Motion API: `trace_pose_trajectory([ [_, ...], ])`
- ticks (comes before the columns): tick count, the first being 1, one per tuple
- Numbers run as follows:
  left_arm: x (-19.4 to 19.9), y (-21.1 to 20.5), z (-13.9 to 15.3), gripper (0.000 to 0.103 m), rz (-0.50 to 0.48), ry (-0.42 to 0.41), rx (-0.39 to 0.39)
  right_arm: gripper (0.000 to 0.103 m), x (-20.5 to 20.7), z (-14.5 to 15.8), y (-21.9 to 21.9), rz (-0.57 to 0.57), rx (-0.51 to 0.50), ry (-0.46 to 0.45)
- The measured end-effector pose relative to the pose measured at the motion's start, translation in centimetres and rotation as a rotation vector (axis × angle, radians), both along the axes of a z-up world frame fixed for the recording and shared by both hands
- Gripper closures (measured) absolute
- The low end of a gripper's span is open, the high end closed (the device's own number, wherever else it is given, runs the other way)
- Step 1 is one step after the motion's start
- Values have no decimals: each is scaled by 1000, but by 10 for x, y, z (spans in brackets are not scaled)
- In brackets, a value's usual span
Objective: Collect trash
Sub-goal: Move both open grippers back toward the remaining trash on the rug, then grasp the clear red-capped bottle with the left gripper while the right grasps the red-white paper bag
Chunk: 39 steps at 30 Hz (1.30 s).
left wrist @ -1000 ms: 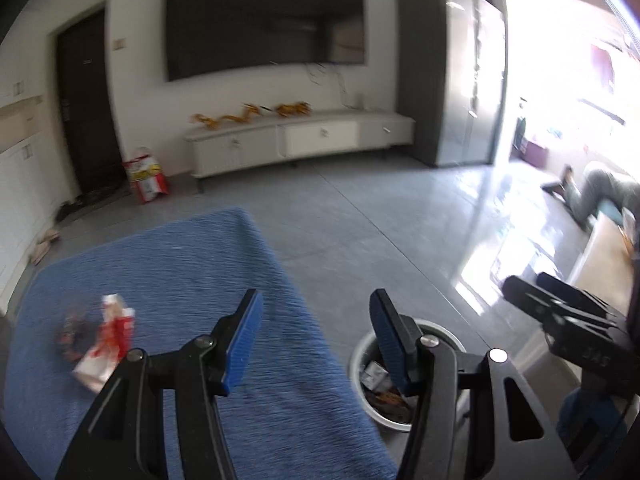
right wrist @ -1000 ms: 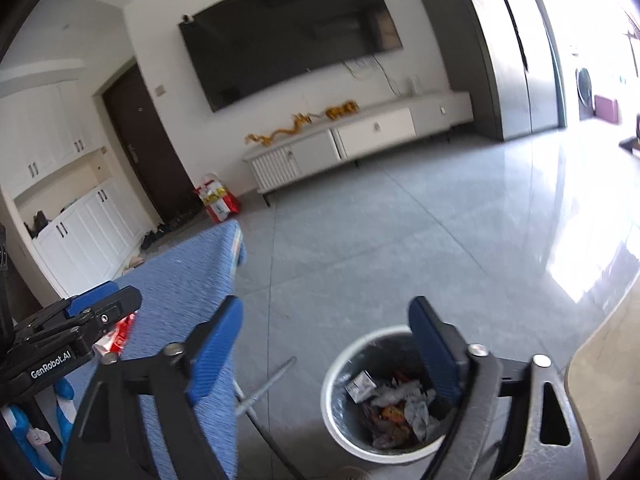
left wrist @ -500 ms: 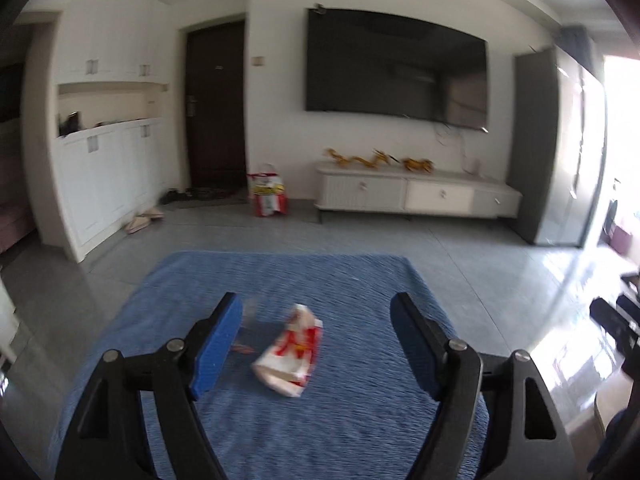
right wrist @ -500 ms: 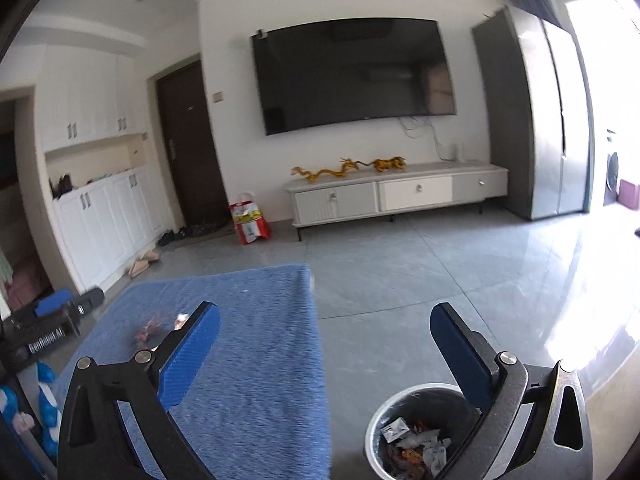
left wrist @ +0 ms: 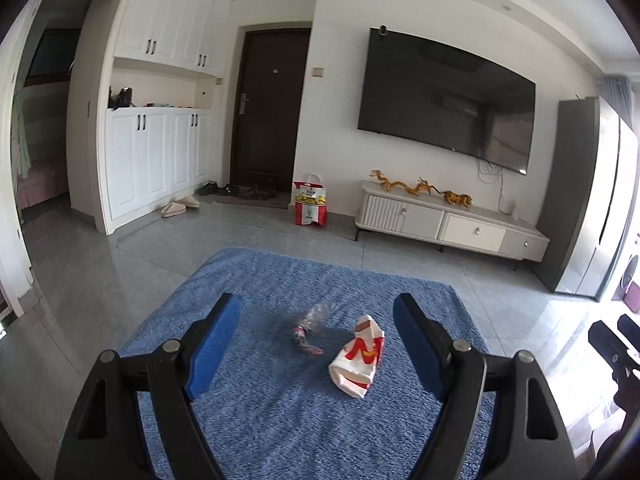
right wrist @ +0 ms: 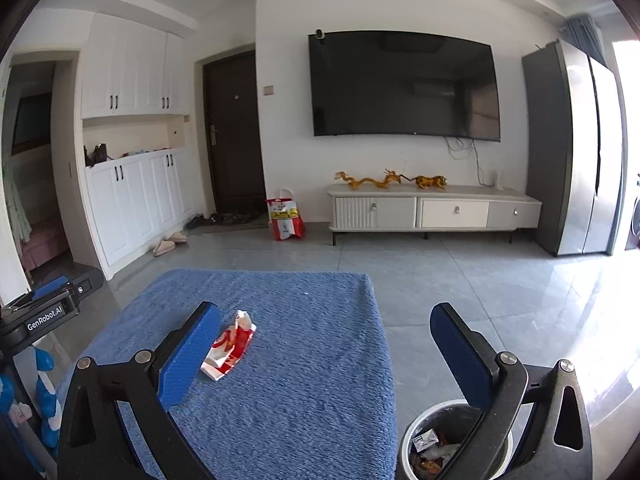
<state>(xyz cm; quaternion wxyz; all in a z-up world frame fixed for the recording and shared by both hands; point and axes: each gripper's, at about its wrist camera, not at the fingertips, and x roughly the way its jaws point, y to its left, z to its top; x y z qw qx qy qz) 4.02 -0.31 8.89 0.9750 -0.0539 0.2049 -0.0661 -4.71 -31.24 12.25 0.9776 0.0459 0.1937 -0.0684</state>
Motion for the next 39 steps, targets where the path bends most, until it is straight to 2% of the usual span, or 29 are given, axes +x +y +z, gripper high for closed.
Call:
trace_pose_trajectory([
  [10,4,38,-8,25,52,3,-63,0,13,-6,31,11,-66,38],
  [22,28,80,-34,25,135,71,-151,0,44,-33,65,66,-137,128],
  [29,42,90,-48,25,152,107,-157,0,54,-41,69,76,-137,153],
  [39,62,79,-66,25,141,157,-131,0,71,-56,60,95,-92,195],
])
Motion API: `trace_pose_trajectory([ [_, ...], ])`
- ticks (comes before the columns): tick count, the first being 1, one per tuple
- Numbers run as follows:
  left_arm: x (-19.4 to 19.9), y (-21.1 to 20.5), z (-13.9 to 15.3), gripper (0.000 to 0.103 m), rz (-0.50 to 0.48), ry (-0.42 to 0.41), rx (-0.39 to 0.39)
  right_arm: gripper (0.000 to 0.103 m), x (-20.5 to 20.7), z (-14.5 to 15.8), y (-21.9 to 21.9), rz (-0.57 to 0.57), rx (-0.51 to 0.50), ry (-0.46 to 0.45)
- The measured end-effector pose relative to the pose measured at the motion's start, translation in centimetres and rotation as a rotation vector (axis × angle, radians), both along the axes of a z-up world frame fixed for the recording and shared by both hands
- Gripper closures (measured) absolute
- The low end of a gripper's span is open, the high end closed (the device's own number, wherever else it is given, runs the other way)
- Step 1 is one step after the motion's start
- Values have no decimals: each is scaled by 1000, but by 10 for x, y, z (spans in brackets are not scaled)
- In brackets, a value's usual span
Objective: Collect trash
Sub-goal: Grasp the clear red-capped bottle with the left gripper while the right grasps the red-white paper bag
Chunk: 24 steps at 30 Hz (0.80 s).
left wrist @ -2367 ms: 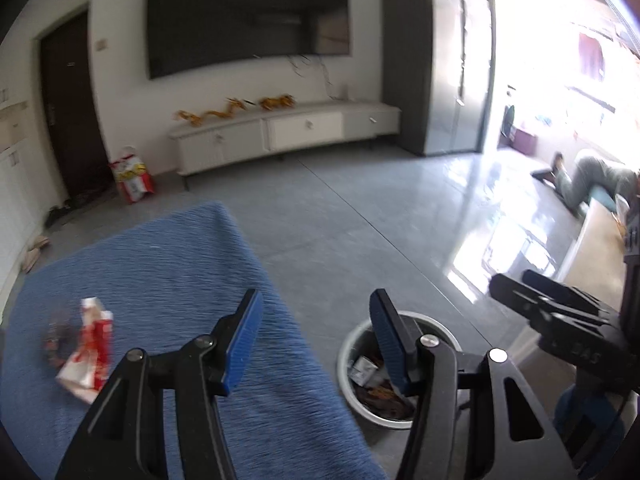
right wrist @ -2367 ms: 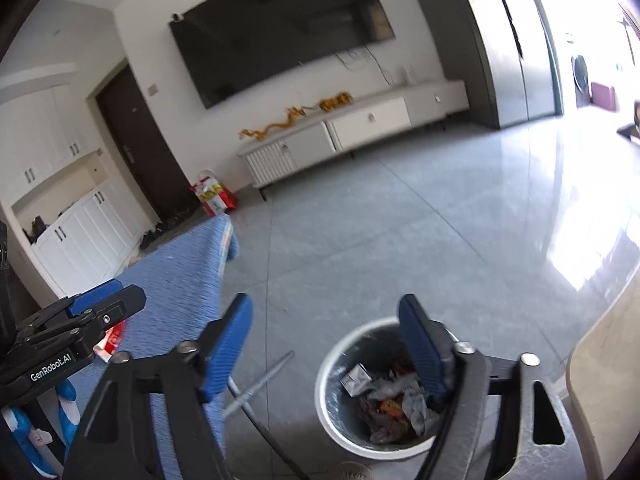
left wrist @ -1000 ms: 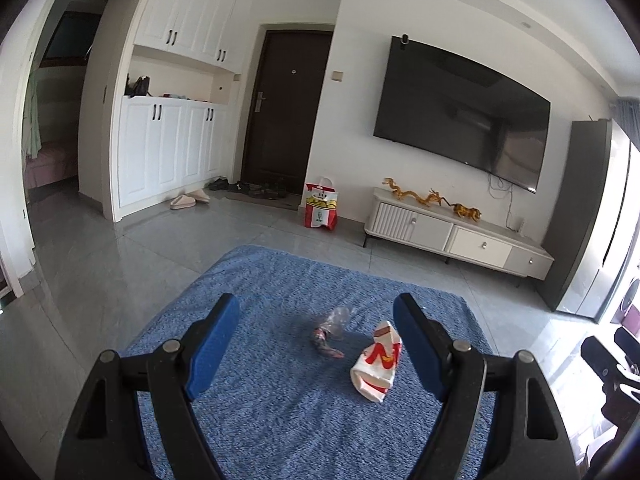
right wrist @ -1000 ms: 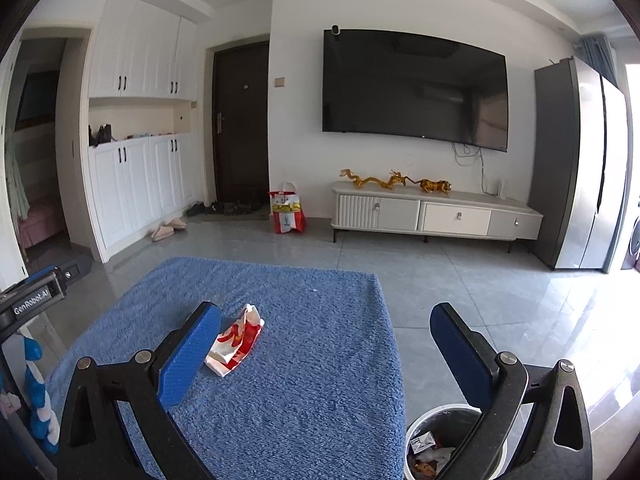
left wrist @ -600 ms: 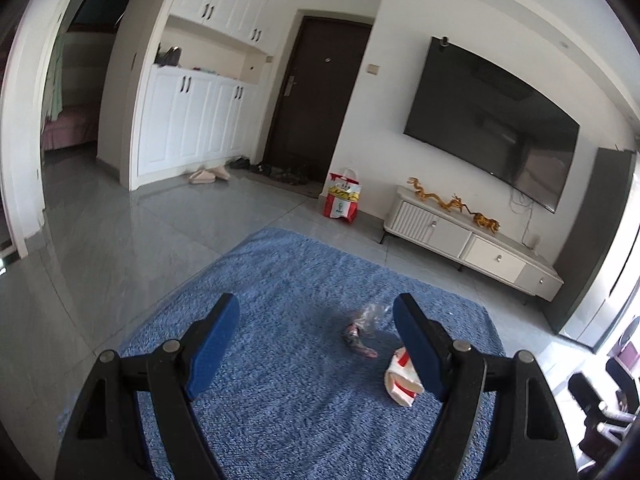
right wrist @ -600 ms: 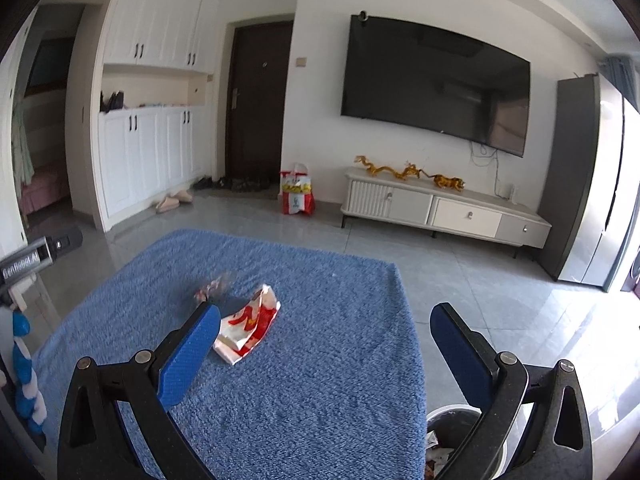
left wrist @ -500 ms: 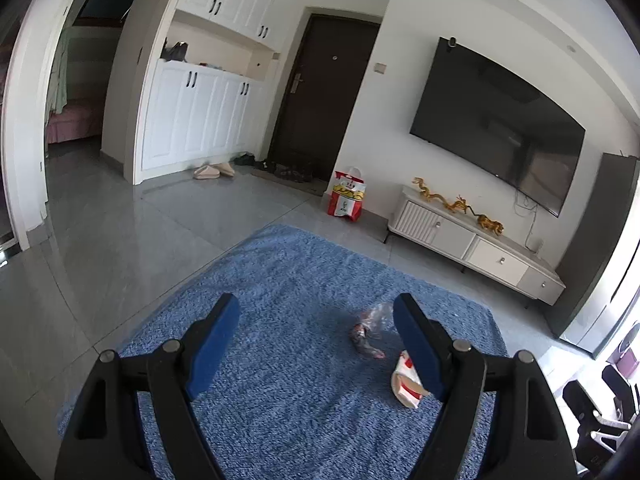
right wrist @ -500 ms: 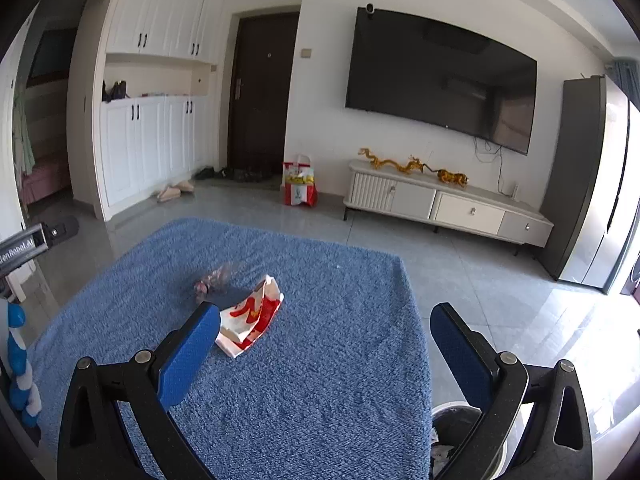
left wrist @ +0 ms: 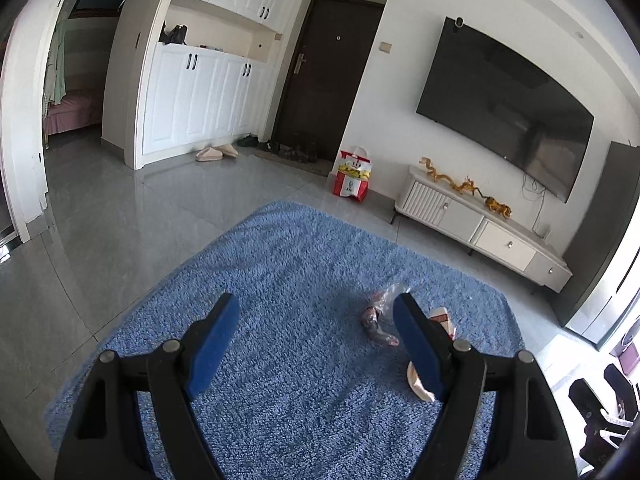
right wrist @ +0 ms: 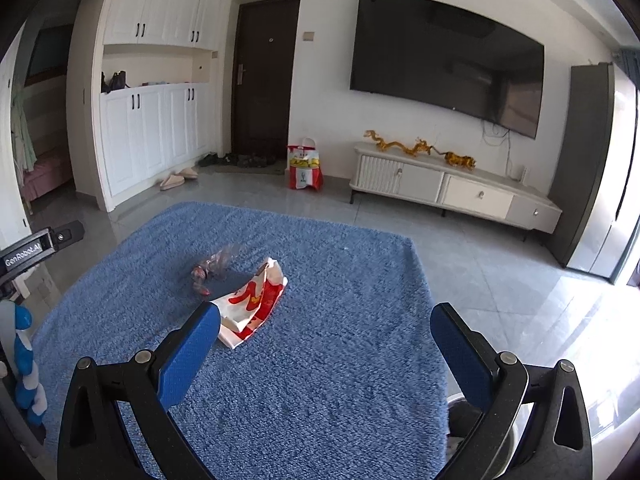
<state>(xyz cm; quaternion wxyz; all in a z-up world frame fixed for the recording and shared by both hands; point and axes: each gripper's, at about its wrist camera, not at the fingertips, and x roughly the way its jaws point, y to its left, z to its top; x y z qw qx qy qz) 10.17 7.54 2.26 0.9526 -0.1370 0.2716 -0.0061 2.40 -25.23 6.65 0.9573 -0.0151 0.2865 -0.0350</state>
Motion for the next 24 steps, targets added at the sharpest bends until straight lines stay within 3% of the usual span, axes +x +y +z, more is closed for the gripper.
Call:
trace_pose_trajectory([
  [10,29,-18,-20,25,-26,64,58,0,34,-34,-11,47,91,81],
  [16,61,-42,-31,25,-89,108,194,3,67,-51,-17,108,190,129],
  [20,88,-64,-45,25,-180,154,262,18,93,-66,-19,161,289,172],
  [24,116,-83,-58,25,-315,203,214,36,120,-89,-20,194,377,234],
])
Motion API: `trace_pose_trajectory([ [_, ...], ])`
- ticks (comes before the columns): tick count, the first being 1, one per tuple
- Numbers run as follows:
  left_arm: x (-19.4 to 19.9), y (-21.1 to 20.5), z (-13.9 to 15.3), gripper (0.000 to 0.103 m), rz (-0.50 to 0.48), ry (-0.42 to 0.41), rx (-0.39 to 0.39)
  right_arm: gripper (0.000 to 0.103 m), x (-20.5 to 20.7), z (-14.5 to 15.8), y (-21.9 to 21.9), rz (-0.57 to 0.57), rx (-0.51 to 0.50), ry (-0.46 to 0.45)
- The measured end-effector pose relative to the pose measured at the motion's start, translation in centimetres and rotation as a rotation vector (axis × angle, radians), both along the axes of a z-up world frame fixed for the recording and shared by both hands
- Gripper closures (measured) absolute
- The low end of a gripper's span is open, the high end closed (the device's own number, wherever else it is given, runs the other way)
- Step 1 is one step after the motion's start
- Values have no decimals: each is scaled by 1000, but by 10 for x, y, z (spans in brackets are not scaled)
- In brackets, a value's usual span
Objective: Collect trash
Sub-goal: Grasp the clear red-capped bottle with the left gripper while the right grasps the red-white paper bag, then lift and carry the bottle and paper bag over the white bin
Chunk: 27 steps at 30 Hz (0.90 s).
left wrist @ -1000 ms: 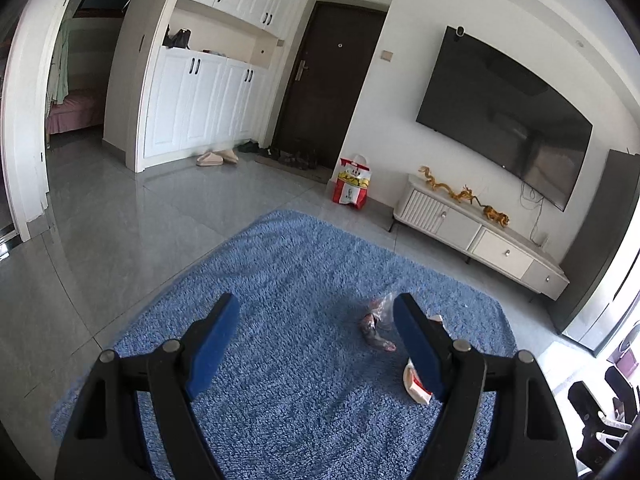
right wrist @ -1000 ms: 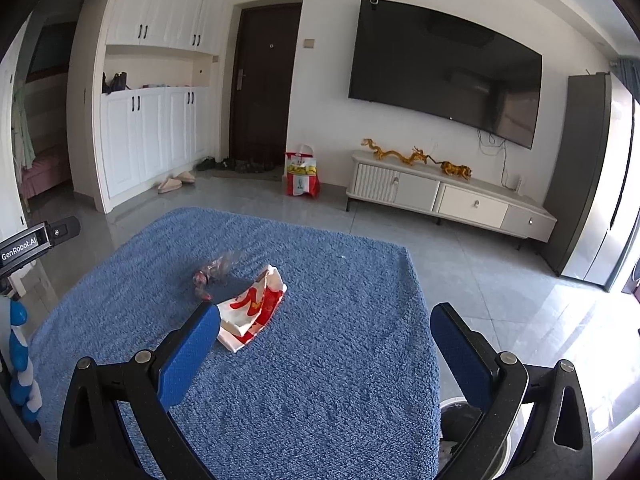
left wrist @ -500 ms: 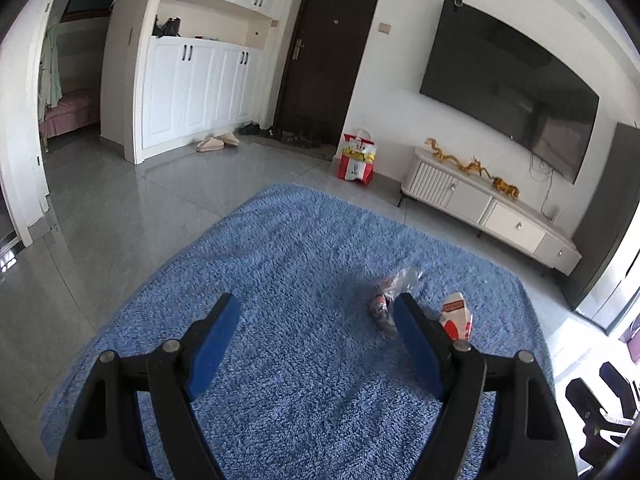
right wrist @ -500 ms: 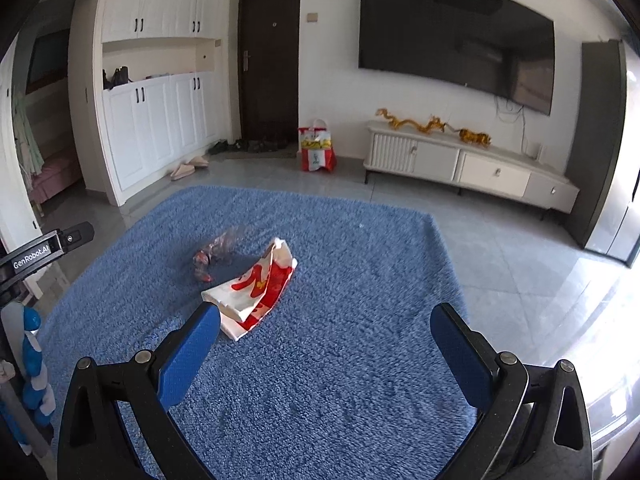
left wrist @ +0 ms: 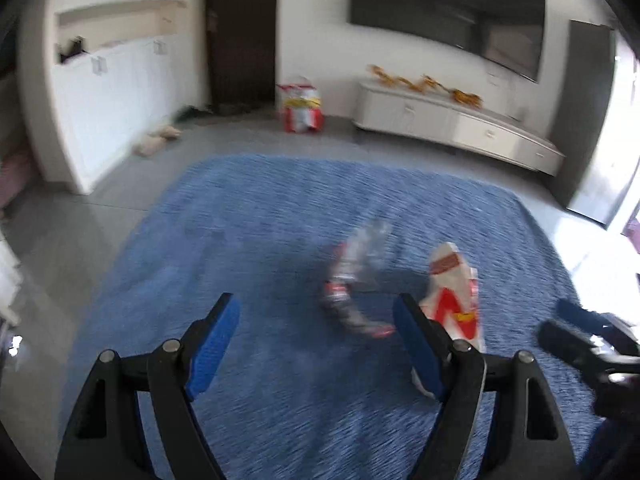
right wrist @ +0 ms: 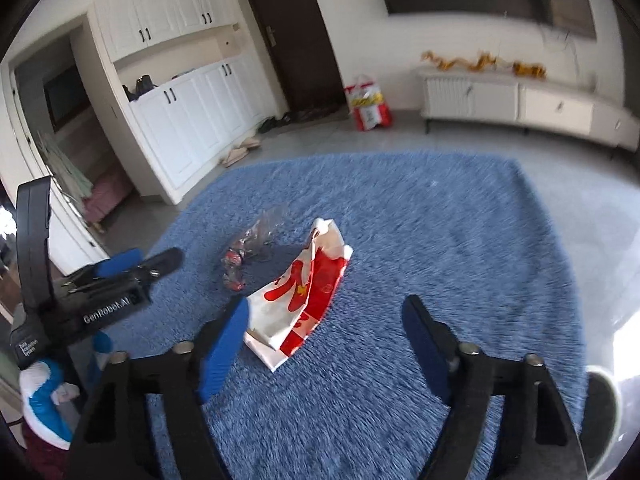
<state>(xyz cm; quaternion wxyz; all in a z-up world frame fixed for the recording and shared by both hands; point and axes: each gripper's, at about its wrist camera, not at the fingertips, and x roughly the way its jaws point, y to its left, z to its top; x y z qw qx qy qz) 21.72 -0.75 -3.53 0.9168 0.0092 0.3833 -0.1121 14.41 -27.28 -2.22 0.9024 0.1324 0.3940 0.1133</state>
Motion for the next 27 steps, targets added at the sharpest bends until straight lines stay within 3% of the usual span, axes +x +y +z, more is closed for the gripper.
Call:
trace_pose_trajectory([
  [7,59,0,-33,25,10,112,-31,40,34,-25,9,61,84,57],
  [11,68,1,-50,33,-2,148,-52,40,48,-37,21,92,97,76],
  [13,65,-1,-53,34,-8,125,-43,41,53,-42,26,102,101,85],
  [16,63,0,-52,50,-28,111,-66,48,58,-51,33,113,108,99],
  [21,60,11,-51,72,-8,107,-113,70,58,-53,40,125,119,87],
  [24,58,17,-50,81,7,107,-128,77,55,-51,41,130,136,85],
  [27,54,22,-47,84,27,106,-131,81,45,-47,45,133,145,80],
])
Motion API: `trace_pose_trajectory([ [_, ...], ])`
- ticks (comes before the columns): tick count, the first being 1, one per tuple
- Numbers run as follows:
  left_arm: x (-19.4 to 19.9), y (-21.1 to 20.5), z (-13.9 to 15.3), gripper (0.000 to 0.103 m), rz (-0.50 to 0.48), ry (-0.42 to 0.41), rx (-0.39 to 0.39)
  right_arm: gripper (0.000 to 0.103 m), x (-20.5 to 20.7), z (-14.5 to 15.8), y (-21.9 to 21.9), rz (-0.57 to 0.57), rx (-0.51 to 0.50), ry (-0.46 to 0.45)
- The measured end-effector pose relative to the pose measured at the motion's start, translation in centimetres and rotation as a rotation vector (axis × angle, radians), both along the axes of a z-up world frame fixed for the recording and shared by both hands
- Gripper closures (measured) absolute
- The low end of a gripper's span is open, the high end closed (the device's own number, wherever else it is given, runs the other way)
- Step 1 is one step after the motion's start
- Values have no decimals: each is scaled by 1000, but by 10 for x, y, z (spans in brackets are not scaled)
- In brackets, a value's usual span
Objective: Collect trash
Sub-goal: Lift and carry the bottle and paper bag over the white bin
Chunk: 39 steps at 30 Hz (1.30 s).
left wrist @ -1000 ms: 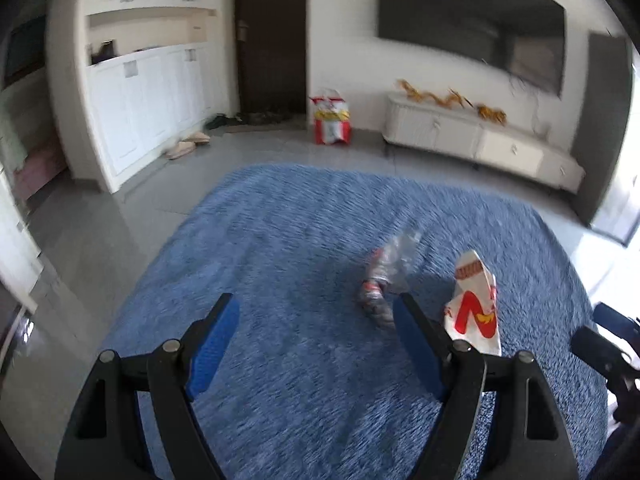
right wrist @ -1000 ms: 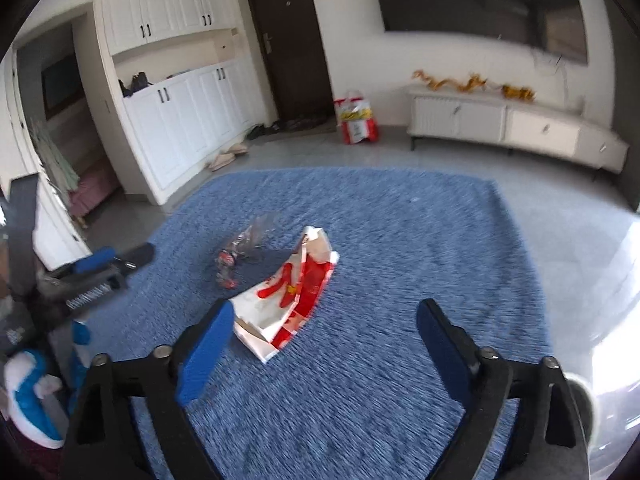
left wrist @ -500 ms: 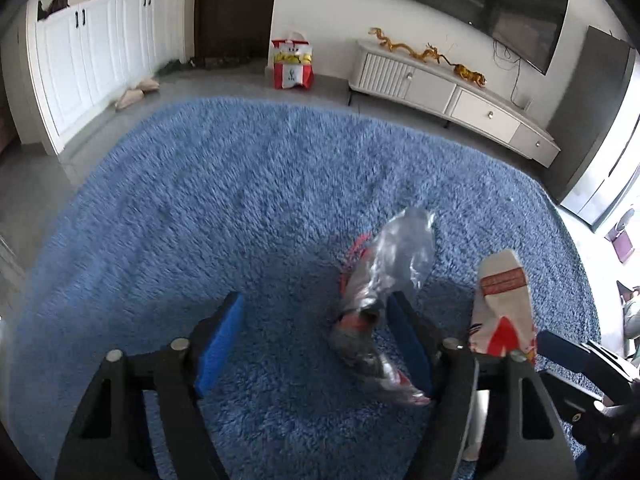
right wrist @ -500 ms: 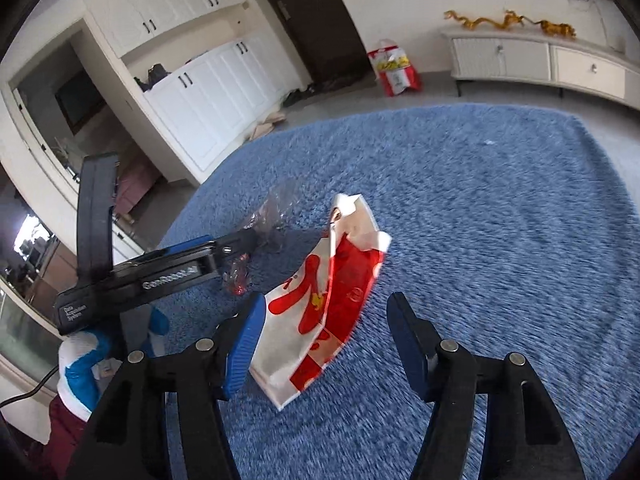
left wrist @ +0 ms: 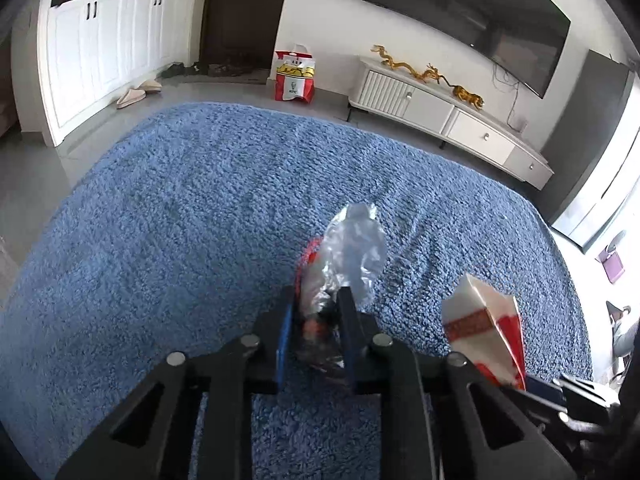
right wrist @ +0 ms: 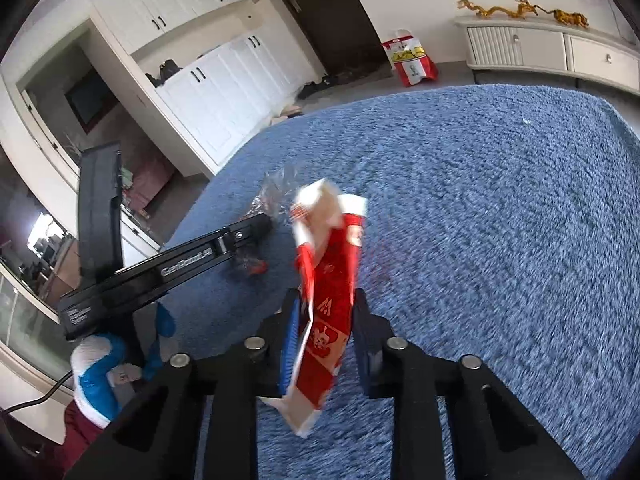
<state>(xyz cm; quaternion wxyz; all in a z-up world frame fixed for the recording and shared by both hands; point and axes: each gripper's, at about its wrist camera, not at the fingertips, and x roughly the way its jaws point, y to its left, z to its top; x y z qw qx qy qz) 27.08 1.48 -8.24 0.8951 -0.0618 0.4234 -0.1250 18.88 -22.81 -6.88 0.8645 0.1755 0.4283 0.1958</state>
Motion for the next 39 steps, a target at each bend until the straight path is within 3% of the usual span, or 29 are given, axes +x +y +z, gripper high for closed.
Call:
trace_pose_trajectory([
  [6,-30,9,17,84,24,-10,-36,81,-34,15,-1,-2,-1,-25],
  [18,-113,30,81,84,60,-140,-80,81,-103,66,-17,-52,-3,-126],
  [23,-128,31,94,83,72,-156,-82,81,-130,83,-27,-80,9,-176],
  [25,-126,30,92,75,83,-137,-87,81,-137,86,-37,-98,22,-187],
  [27,-122,26,84,51,90,-120,-79,81,-142,86,-47,-119,30,-189],
  [35,-57,-9,46,50,84,-55,32,81,-137,80,-85,-201,-6,-187],
  [39,-16,-19,21,55,110,-5,73,81,-126,72,-99,-233,-23,-172],
])
